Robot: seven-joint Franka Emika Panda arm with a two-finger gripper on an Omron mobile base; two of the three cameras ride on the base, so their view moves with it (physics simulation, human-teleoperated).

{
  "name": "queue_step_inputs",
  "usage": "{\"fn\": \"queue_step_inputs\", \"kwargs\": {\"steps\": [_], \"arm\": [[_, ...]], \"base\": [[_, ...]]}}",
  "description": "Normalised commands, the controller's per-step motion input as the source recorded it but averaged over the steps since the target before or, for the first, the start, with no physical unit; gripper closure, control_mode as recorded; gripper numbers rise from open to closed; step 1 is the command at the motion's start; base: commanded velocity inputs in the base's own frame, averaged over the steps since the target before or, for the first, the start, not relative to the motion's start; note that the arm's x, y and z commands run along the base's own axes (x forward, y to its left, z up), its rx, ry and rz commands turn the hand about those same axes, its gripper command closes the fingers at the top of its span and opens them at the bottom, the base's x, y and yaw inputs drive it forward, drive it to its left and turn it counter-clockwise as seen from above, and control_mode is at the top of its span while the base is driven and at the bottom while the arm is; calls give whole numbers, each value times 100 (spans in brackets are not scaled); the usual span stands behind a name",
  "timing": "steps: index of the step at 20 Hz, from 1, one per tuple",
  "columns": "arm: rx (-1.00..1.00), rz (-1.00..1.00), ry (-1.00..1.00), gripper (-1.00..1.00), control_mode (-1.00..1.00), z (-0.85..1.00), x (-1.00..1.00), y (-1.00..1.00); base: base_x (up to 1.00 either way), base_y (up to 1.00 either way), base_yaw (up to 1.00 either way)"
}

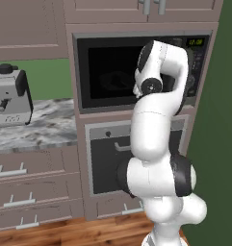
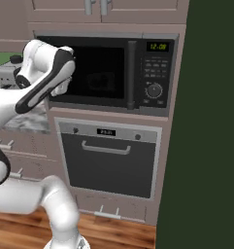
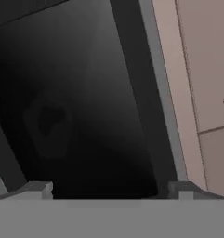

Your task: Place the tupperware containing the steak and broccoli meal in the microwave. Close the microwave door and press the start button to reheat the meal.

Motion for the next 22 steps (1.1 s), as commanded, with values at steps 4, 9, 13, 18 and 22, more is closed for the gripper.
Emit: {"fn": "queue_step_inputs", "kwargs": {"steps": [4,9,13,18,22], "arm": [[64,-2,0,-100,-100,60,-39,-21],[89,0,-4,-100,-100,26,-41,-44],[100,-1,-6,-100,-100,1,-35,-49],[100,-4,0,-100,-100,20,-15,-28],[96,-3,0,-100,-100,52,0,-19]], "base": [[0,0,0],[0,0,0],[0,0,0],[0,0,0],[0,0,0]]}}
